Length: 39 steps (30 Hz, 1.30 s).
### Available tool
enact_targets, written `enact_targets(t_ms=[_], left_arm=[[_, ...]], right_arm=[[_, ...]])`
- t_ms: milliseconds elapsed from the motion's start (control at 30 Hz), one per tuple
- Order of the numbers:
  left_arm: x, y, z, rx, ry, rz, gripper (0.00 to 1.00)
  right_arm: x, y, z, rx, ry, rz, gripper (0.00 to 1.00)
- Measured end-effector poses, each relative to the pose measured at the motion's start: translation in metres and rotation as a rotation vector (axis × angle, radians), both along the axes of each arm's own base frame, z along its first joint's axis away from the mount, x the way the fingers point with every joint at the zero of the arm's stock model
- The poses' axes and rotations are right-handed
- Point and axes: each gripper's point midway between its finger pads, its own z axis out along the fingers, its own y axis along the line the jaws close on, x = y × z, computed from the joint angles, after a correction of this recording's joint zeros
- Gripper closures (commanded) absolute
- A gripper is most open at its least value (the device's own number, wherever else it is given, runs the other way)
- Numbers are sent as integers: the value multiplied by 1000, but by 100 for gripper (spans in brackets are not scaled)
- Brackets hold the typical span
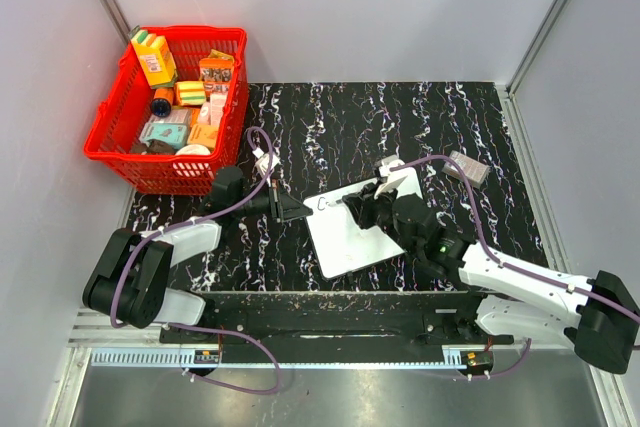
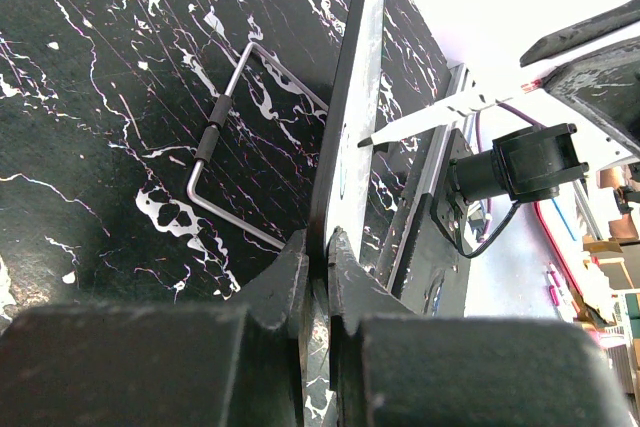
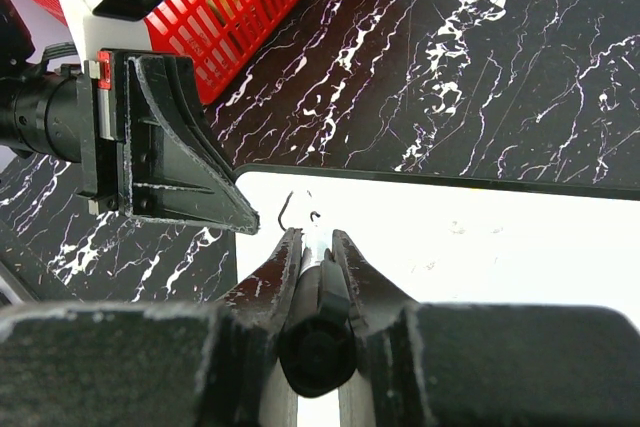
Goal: Write a sentence on the whiteboard
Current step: Write on the whiteboard at the whiteboard stand.
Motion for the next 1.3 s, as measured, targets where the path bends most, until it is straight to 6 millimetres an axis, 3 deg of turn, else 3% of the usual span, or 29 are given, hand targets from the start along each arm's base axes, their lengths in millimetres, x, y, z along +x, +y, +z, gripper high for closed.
enact_targets(t_ms=[333,1300], left_arm=[[0,0,0,0,0,0,100],[1,0,-1,2,4,2,100]], right_arm=[[3,-2,5,15,-15,-21,100],[3,6,-4,19,17,-7,100]])
